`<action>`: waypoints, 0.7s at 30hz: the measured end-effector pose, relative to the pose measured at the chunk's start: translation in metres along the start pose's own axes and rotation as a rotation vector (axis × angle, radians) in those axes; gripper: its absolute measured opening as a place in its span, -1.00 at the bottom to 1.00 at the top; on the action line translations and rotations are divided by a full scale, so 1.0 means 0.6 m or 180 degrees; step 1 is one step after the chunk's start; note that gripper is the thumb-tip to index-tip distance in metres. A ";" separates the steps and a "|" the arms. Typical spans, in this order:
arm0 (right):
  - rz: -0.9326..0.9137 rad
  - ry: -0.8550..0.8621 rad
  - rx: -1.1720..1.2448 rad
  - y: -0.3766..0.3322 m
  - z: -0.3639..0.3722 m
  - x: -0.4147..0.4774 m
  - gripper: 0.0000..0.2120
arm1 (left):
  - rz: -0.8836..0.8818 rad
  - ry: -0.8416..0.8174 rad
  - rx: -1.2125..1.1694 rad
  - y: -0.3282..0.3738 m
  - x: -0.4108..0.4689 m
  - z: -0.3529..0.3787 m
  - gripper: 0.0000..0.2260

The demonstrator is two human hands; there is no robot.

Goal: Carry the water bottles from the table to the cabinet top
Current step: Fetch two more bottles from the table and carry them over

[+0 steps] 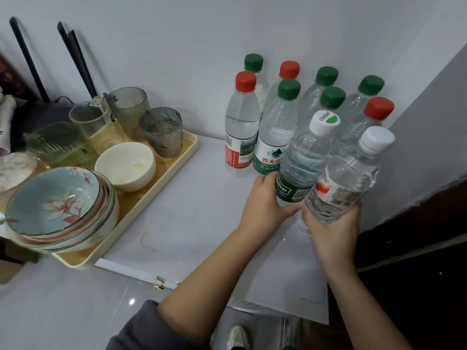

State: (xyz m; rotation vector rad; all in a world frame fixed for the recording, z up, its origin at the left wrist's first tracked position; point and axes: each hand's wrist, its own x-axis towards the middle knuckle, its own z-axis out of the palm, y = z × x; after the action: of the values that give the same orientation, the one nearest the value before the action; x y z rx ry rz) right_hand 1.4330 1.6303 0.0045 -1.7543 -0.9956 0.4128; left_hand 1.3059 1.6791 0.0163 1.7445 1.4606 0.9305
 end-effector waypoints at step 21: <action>-0.0609 -0.0719 -0.1064 0.000 -0.025 -0.123 -0.02 | -0.0490 -0.0120 0.1813 -0.033 -0.162 -0.093 -0.17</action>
State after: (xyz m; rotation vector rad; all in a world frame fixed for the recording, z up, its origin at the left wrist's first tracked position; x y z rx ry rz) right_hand 1.3995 1.5634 -0.0024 -1.9128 -1.4486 0.3413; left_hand 1.2366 1.5891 0.0187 1.9823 1.9322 0.4153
